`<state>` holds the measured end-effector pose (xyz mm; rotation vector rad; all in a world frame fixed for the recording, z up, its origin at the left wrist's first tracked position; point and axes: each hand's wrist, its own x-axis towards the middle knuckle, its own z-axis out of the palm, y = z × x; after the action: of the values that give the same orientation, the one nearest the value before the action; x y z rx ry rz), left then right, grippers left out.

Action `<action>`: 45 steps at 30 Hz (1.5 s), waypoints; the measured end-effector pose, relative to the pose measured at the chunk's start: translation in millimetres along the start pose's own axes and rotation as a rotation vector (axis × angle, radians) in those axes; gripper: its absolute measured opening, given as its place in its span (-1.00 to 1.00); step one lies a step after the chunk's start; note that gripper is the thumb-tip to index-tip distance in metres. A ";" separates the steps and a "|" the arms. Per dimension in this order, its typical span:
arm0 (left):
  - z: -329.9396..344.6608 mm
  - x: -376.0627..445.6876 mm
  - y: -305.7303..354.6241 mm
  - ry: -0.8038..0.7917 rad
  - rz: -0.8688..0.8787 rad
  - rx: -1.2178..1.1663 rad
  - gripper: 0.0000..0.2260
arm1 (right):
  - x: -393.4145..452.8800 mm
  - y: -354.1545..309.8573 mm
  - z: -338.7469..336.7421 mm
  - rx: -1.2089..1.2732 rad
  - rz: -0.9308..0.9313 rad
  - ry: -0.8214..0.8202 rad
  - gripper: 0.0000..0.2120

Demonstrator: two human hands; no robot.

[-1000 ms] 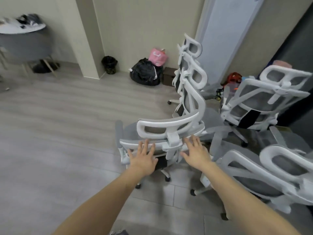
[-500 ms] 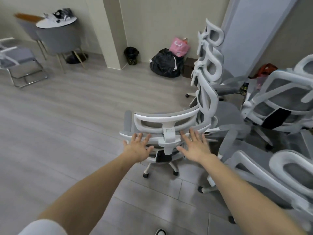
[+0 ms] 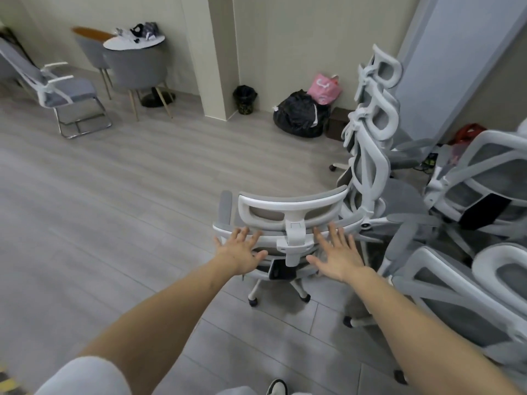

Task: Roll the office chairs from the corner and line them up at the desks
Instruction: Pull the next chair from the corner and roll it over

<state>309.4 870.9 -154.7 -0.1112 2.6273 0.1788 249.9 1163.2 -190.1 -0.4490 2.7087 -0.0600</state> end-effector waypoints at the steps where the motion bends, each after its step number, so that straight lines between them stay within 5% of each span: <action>1: 3.3 -5.6 -5.1 0.003 0.000 0.005 -0.34 | -3.3 -5.3 1.0 0.006 -0.006 -0.013 -0.18; 12: 43.7 -83.3 -112.5 0.045 -0.116 -0.031 -0.31 | -28.2 -128.0 22.0 -0.008 -0.125 -0.055 -0.18; 31: 148.7 -278.0 -352.2 0.141 -0.481 -0.241 -0.16 | -67.9 -439.4 71.7 -0.061 -0.462 -0.102 -0.28; 45: 184.7 -364.2 -513.2 0.237 -0.846 -0.473 -0.18 | -14.4 -695.0 85.6 -0.238 -0.852 -0.136 -0.29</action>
<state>772.3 407.8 -191.4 -1.4302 2.4567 0.4954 505.2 510.9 -191.1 -1.5740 2.2076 0.0593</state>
